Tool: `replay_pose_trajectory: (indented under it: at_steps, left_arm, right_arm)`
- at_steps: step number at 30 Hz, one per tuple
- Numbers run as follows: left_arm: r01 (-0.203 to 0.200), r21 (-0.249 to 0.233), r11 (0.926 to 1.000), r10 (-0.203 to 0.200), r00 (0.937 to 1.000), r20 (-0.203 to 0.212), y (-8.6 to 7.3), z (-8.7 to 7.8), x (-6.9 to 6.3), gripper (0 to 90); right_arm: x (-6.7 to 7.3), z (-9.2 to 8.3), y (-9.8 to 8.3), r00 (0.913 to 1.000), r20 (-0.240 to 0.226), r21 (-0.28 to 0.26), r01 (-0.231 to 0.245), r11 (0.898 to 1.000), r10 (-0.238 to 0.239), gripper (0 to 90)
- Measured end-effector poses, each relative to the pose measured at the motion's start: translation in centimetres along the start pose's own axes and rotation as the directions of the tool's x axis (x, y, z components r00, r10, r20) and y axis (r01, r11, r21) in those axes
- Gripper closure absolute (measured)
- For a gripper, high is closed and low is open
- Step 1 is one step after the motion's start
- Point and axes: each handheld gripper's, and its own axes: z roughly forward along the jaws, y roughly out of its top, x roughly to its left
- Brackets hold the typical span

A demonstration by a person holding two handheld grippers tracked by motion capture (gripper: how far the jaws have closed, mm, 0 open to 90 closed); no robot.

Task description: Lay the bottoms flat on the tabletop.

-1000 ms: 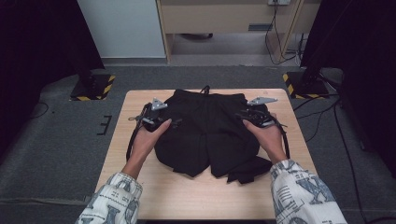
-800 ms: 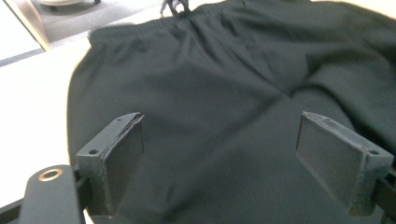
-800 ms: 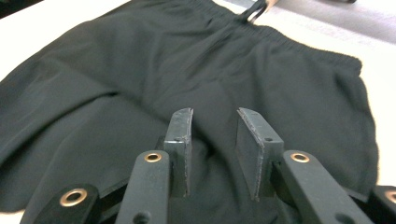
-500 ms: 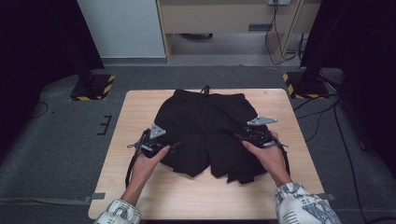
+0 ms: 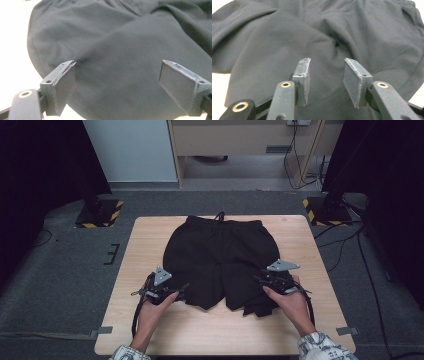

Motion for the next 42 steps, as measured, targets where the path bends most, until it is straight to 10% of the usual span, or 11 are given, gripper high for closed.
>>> replay_pose_trajectory:
  at_steps: [6, 17, 21, 29, 37, 42]
  left_arm:
    - [-0.046, -0.007, 0.9989, 0.046, 0.9988, 0.016, -0.1, -0.7, -1.9, 11.0]
    - [-0.009, 0.065, 0.9979, 0.004, 0.9973, 0.073, -1.2, 1.1, -3.0, 5.1]
    - [0.000, 0.069, 0.9976, -0.008, 0.9941, 0.108, -1.1, 1.9, -3.1, 3.7]
    - [-0.067, 0.105, 0.9922, 0.053, 0.9902, 0.129, -1.3, 2.6, -4.1, 10.4]
    - [-0.078, 0.124, 0.9893, 0.065, 0.9928, 0.100, -1.5, 3.4, -3.8, 34.9]
    - [-0.103, 0.104, 0.9892, 0.096, 0.9928, 0.071, -1.2, 3.4, -3.6, 65.6]
  right_arm:
    - [2.2, -1.0, -1.1, 0.9977, -0.046, -0.020, 0.048, 0.999, -0.049, 48.2]
    - [4.3, 0.4, -4.0, 0.9949, -0.028, 0.058, 0.098, 0.993, -0.097, 19.2]
    - [4.9, 1.0, -4.9, 0.9868, -0.003, 0.089, 0.162, 0.983, -0.162, 29.5]
    - [4.3, 0.5, -4.3, 0.9936, -0.022, 0.018, 0.111, 0.994, -0.111, 82.0]
    - [2.0, -2.0, -1.5, 0.9993, -0.039, -0.104, -0.003, 0.995, -0.001, 83.9]
    - [-1.2, -1.9, 0.9, 0.9977, 0.045, -0.073, -0.047, 0.996, 0.050, 83.5]
